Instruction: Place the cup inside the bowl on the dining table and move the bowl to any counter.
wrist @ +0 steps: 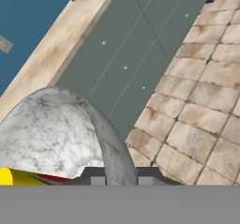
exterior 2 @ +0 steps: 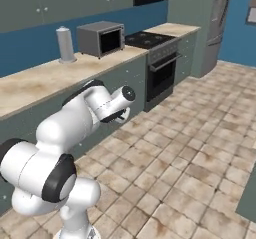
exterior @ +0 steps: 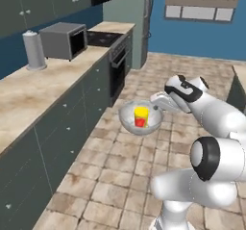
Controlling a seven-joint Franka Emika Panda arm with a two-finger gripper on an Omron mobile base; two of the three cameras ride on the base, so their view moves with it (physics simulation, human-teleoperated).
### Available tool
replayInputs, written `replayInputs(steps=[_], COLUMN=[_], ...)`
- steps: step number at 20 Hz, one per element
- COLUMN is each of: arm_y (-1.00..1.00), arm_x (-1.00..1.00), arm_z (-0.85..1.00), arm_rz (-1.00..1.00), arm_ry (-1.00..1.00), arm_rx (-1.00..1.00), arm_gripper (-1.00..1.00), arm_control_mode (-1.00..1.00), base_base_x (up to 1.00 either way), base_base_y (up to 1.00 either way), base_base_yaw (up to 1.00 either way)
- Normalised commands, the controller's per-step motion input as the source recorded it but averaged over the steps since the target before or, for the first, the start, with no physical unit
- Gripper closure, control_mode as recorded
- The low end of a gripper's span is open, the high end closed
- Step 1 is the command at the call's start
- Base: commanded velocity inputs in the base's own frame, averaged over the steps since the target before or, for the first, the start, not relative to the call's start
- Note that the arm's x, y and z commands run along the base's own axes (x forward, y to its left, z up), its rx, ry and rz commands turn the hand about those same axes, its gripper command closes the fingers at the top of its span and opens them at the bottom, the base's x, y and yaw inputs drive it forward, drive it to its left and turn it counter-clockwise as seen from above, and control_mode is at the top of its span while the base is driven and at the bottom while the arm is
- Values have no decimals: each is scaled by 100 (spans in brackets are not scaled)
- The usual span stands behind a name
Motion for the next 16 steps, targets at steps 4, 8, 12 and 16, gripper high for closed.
replayInputs(steps=[4,8,12,16], arm_y=[0,0,0,0], arm_x=[0,0,0,0], arm_z=[0,0,0,0], arm_rz=[0,0,0,0], arm_ry=[0,0,0,0], arm_rx=[0,0,0,0], arm_gripper=[100,100,100,100], arm_control_mode=[100,100,100,100], base_base_x=[0,0,0,0], base_base_y=[-14,0,-7,-5], base_base_yaw=[39,46,45,47])
